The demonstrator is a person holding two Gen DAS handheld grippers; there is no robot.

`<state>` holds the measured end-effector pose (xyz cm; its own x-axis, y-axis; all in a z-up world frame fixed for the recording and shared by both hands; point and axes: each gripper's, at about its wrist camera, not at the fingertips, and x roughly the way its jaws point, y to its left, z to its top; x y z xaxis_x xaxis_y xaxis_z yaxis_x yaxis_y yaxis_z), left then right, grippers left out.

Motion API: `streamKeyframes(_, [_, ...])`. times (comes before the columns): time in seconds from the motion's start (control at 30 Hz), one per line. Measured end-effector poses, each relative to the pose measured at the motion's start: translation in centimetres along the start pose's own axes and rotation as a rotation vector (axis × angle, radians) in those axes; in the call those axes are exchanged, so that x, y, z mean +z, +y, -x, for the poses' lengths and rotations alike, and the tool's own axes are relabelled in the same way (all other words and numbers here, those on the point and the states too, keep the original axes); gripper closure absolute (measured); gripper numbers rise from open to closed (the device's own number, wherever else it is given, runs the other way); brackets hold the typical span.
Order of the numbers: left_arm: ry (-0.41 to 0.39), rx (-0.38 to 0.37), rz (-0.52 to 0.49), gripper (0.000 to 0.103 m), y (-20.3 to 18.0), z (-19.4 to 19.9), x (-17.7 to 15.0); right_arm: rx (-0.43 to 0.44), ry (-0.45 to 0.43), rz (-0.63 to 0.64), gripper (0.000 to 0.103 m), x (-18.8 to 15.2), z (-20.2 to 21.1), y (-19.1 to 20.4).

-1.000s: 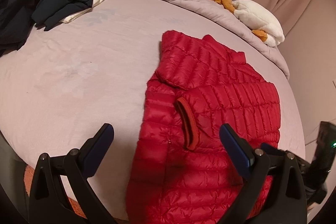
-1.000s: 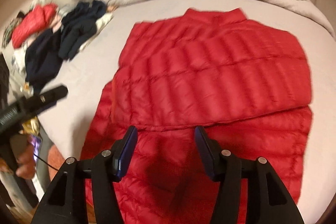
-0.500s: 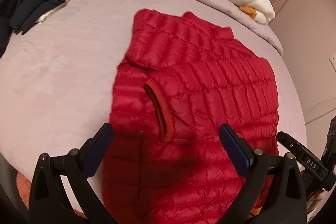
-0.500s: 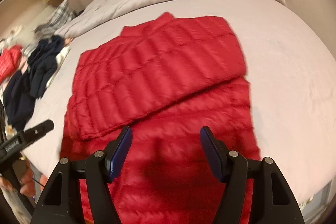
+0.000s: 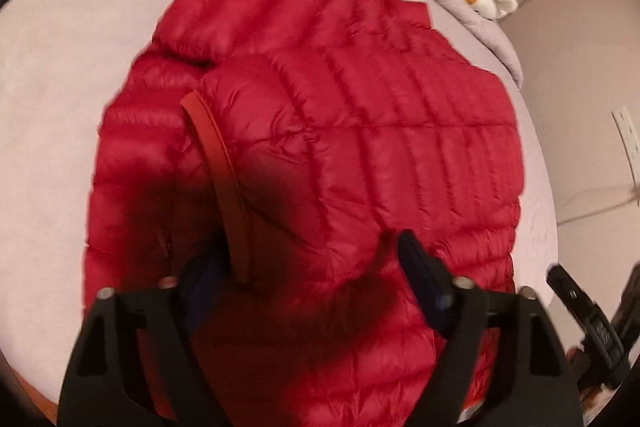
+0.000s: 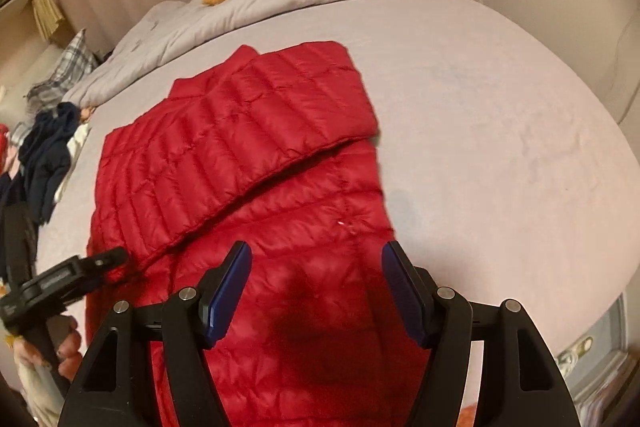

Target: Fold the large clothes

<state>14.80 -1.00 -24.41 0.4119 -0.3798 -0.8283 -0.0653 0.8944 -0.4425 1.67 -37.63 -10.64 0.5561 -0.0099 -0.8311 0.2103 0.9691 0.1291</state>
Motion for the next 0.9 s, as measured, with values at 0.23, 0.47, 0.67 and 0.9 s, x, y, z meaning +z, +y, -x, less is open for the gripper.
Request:
streamKeyframes(0.23, [-0.068,-0.044,-0.006,0.087,-0.7,1.8,2.1,0.002,-0.003,-0.017,0.036,-0.2,0.2,-0.6])
streamKeyframes(0.47, [-0.233,-0.051,-0.097,0.088,-2.8,7.2,7.2,0.002,-0.037,-0.009,0.036,0.2,0.7,-0.3])
streamKeyframes(0.67, [-0.285,-0.014,-0.102,0.088,-2.0,8.3,10.6,-0.001,-0.054,-0.011,0.036,0.5,0.8,-0.2])
streamKeyframes(0.9, [-0.230,0.057,-0.052,0.088,0.8,4.9,13.7,-0.007,-0.063,-0.008,0.036,0.6,0.8,-0.2])
